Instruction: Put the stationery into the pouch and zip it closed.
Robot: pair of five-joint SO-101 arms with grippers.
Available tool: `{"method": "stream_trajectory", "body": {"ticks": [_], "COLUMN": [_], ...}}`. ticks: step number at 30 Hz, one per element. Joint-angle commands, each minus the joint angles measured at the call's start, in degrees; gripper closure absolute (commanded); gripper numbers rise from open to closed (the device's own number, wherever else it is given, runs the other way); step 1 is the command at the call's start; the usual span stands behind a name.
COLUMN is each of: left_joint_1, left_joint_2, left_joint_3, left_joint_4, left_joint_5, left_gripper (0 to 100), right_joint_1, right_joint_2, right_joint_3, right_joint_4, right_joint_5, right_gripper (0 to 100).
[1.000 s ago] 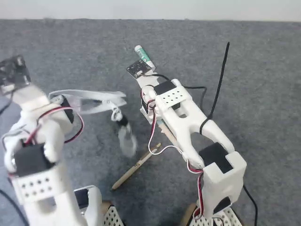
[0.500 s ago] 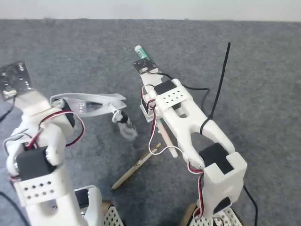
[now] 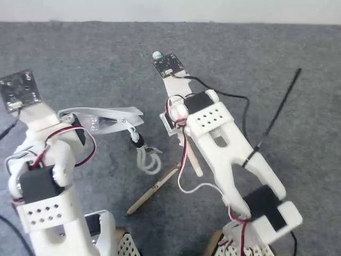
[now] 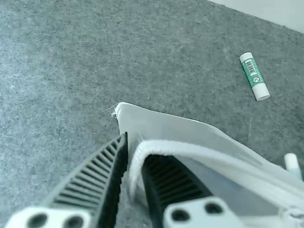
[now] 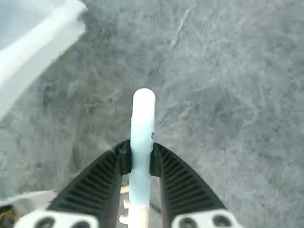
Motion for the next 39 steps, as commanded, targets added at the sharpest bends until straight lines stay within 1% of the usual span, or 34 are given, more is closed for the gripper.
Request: {"method": "stream_trajectory", "body": {"ticks": [1,7,12,17,22,26,29,37,39], "left_joint_1": [0.2,0.2,0.2,0.2,0.2,0.4,0.4,0.4,0.4], "left_joint_2": [-2.4,-2.4,-2.4,-2.4,-2.4,-2.4,-2.3,-2.4,-2.5], "left_joint_3": [-0.4,-0.4,-0.4,-0.4,-0.4,-0.4,-0.4,0.4,0.9], "left_joint_4": [-2.1,-2.0,-2.0,-2.0,-2.0,-2.0,-2.0,-3.0,-3.7], "left_joint_5": [-0.4,-0.4,-0.4,-0.4,-0.4,-0.4,-0.4,-0.4,-0.4], "left_gripper": [99,99,99,99,99,99,99,99,99], "right_joint_1": [-1.5,-1.9,-1.9,-1.9,-1.9,-1.9,-1.9,-2.1,-3.4], "right_joint_2": [-6.3,-10.3,-16.4,-23.7,-31.5,-38.6,-43.3,-48.9,-49.8], "right_joint_3": [1.7,4.7,6.9,9.7,14.7,20.0,23.1,26.6,26.6], "right_joint_4": [-1.0,-2.2,-2.2,-2.3,-5.7,-10.2,-12.6,-15.4,-15.7], "right_joint_5": [-0.8,-0.9,-4.8,-6.2,-6.2,-8.7,-9.1,-9.3,-9.3], "right_gripper": [99.2,99.2,99.2,99.2,99.2,99.2,99.2,99.2,99.2]}}
